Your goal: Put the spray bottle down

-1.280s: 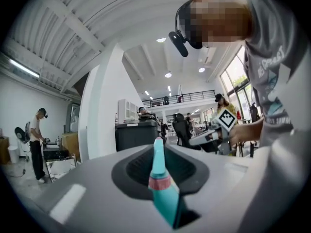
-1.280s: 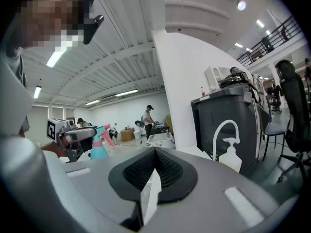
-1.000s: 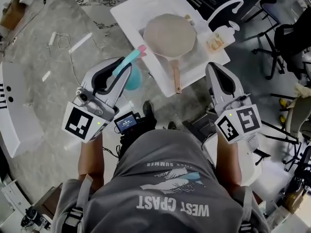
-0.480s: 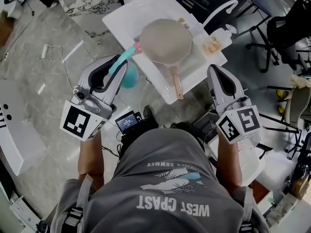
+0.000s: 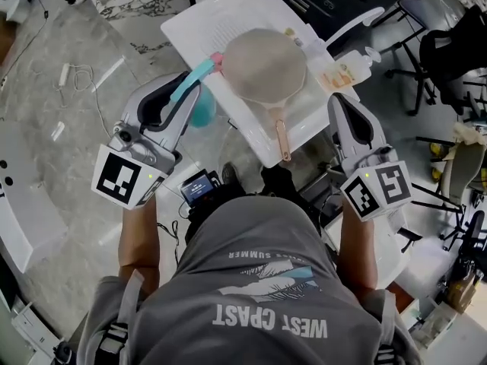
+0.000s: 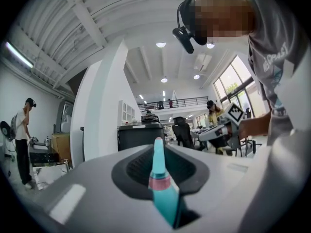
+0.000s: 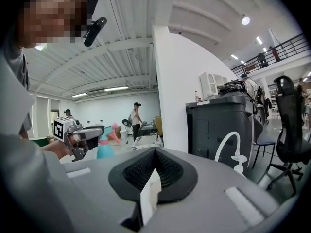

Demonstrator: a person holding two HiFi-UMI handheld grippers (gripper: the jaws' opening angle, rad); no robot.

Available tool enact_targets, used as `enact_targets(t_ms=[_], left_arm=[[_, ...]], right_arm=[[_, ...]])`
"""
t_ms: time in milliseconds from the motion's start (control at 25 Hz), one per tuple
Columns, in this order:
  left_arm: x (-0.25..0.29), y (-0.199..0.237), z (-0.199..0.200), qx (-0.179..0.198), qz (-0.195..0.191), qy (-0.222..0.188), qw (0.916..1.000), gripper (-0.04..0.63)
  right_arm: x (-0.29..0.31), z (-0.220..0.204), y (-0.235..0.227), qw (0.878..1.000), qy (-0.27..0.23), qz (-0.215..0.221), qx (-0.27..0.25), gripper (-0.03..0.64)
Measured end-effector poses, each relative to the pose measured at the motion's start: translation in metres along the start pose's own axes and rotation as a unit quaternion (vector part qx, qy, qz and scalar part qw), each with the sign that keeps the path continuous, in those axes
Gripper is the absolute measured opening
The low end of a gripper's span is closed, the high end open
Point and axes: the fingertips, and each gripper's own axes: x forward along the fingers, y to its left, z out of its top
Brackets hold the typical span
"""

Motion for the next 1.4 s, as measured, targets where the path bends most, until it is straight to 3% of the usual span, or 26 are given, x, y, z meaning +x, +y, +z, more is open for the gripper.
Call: enact_targets(t_ms=[480, 960, 1400], left_arm=[[0.03, 0.038, -0.022, 0.0, 0.05, 0.034, 0.9982, 0.063], [0.068, 0.055, -0.025, 0.002, 0.06, 0.04, 0.9974, 0.063], [0.114, 0.074, -0.054, -0.011, 0.065, 0.056, 0.9963, 0.063]], right_arm=[[0.053, 0.009, -0.016, 0.998, 0.005, 0.056, -0.001, 0.002], [0.077, 0.012, -0.045, 0.997, 0.016, 0.069, 0.006, 0.002], [0.099, -0.006, -0.075, 0.996, 0.033, 0.073, 0.025, 0.002]])
